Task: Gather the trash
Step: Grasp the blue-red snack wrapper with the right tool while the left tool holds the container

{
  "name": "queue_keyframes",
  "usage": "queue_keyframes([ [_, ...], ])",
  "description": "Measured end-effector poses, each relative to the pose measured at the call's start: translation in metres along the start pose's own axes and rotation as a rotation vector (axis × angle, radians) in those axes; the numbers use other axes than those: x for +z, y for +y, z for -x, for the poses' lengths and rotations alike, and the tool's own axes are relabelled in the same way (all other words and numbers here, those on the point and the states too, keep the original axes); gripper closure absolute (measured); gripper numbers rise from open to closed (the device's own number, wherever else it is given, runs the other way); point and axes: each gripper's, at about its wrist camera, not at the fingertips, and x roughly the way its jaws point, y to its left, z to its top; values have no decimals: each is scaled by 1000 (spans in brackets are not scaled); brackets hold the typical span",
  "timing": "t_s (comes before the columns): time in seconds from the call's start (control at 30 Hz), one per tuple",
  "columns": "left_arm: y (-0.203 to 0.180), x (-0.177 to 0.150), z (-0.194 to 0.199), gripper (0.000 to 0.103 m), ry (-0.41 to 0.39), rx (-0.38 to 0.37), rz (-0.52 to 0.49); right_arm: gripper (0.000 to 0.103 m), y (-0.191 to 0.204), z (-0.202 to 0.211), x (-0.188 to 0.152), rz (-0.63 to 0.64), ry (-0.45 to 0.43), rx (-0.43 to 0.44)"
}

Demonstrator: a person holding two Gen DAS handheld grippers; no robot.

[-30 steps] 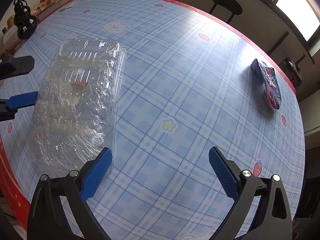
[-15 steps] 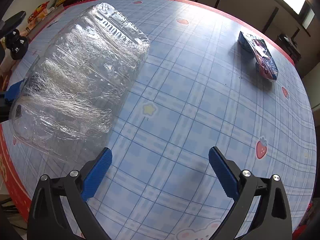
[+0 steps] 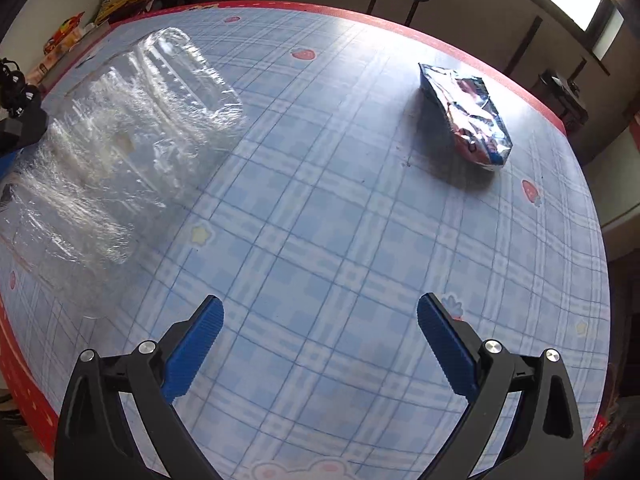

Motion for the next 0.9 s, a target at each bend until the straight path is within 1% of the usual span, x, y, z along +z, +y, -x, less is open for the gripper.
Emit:
queue_keyframes([
  [0.1, 3, 6, 10, 81, -43, 41, -21, 7, -29, 0, 28, 11, -49, -65],
  [0.2, 11, 8, 23, 82, -90, 68, -9, 7, -44, -7, 58, 35, -78, -129],
  [0.3, 19, 7, 34, 82, -126, 89, 11, 7, -51, -29, 85, 43, -51, -166],
  [0.4, 28, 4, 43, 82, -140, 108, 12, 8, -43, -52, 105, 57, -22, -220],
  [0.47, 31, 2, 50, 82, -148, 127, 5, 8, -44, -66, 117, 43, -1, -243],
  [0.6, 38, 0, 64, 81, -174, 168, -6, 14, -58, -76, 129, -14, -9, -254],
  [0.67, 42, -2, 68, 81, -182, 176, -2, 22, -64, -77, 131, -53, -7, -203],
  [0.7, 43, -2, 70, 81, -185, 178, 2, 35, -63, -78, 135, -67, -7, -193],
  [0.73, 45, -3, 71, 81, -188, 178, 5, 48, -63, -77, 135, -66, -8, -226],
  [0.77, 49, -5, 73, 81, -190, 178, 7, 52, -65, -76, 135, -66, -16, -226],
  [0.83, 47, -4, 73, 81, -191, 183, 0, 64, -65, -69, 134, -77, -39, -206],
  [0.87, 44, -5, 71, 81, -191, 190, -8, 67, -66, -66, 133, -79, -48, -200],
  [0.9, 42, -5, 70, 81, -190, 196, -16, 72, -63, -61, 132, -76, -56, -198],
])
